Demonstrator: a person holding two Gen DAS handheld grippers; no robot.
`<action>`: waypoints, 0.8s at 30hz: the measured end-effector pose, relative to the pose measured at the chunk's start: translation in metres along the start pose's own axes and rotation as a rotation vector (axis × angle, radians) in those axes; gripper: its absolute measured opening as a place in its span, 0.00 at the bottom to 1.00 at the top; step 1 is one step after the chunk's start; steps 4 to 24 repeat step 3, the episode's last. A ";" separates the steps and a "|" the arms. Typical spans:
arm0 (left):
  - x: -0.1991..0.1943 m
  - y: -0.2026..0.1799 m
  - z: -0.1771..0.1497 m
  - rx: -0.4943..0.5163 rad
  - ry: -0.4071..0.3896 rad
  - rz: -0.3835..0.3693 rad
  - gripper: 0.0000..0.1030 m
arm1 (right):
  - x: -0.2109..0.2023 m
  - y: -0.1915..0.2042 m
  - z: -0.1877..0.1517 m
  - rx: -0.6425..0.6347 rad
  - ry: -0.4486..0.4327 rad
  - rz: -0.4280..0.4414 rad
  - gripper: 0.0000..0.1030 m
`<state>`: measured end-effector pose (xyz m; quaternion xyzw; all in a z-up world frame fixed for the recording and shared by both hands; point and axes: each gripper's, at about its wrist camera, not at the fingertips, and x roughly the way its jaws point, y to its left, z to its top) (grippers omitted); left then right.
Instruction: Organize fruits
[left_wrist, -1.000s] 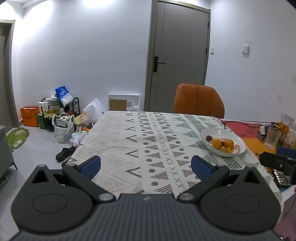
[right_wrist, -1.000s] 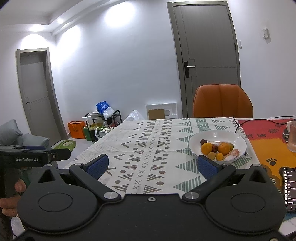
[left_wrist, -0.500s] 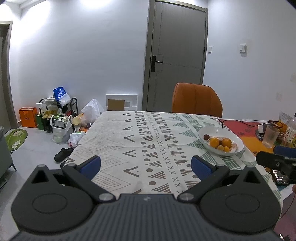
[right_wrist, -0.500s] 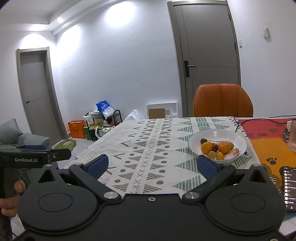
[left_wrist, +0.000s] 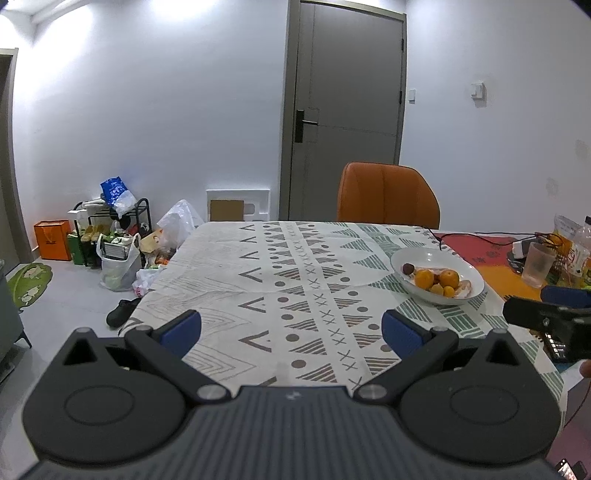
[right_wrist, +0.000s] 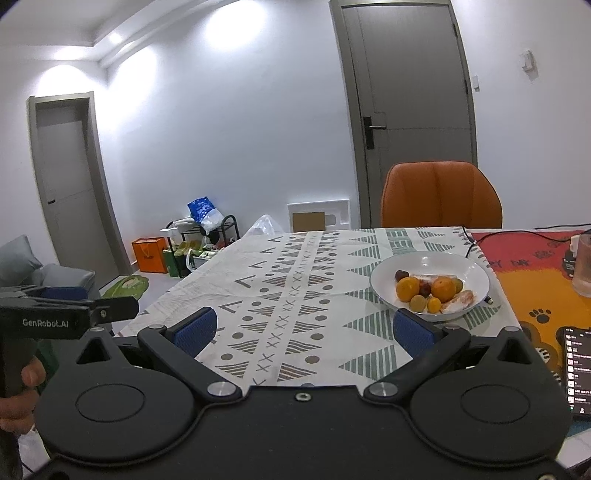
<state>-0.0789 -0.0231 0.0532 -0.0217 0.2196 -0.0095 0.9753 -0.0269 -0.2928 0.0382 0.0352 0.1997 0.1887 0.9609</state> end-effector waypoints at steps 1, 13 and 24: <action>0.002 -0.001 0.000 0.003 0.002 -0.004 1.00 | 0.000 -0.002 0.000 0.005 0.000 -0.003 1.00; 0.005 -0.004 0.002 0.019 0.007 -0.013 1.00 | 0.001 -0.004 0.000 0.013 0.002 -0.006 1.00; 0.005 -0.004 0.002 0.019 0.007 -0.013 1.00 | 0.001 -0.004 0.000 0.013 0.002 -0.006 1.00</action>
